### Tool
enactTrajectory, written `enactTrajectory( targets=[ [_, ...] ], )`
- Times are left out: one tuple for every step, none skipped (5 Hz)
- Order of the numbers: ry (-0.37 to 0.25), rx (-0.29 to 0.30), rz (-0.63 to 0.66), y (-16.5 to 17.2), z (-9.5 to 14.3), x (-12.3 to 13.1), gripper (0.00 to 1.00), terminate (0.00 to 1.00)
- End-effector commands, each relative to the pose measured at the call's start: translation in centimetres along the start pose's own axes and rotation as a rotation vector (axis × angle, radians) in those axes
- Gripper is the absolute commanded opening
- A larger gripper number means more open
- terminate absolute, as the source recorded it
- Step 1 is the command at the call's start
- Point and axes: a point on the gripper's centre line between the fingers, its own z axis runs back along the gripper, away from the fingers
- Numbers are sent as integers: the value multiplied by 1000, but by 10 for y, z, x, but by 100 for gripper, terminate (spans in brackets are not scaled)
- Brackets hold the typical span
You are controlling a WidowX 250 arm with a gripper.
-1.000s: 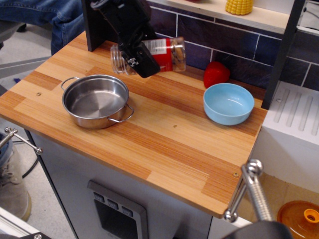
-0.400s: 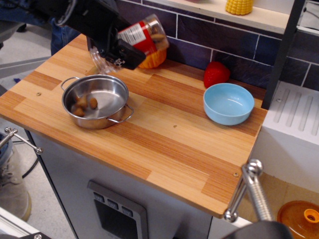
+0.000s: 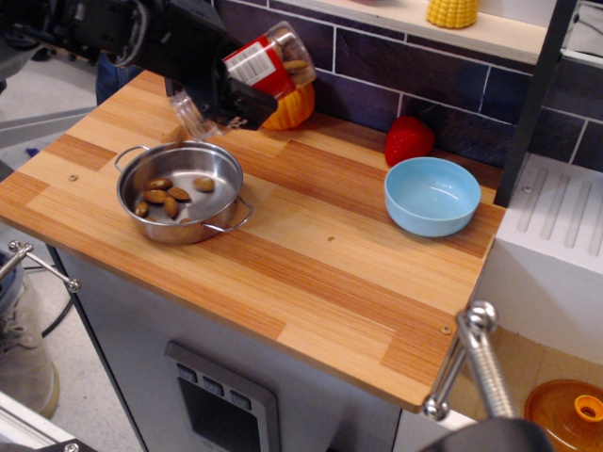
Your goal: Pour almonds in pot
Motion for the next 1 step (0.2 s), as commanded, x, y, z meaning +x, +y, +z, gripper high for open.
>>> enactTrajectory(
  targets=[
    [-95,172,65,7,-5,4,0,100]
  ],
)
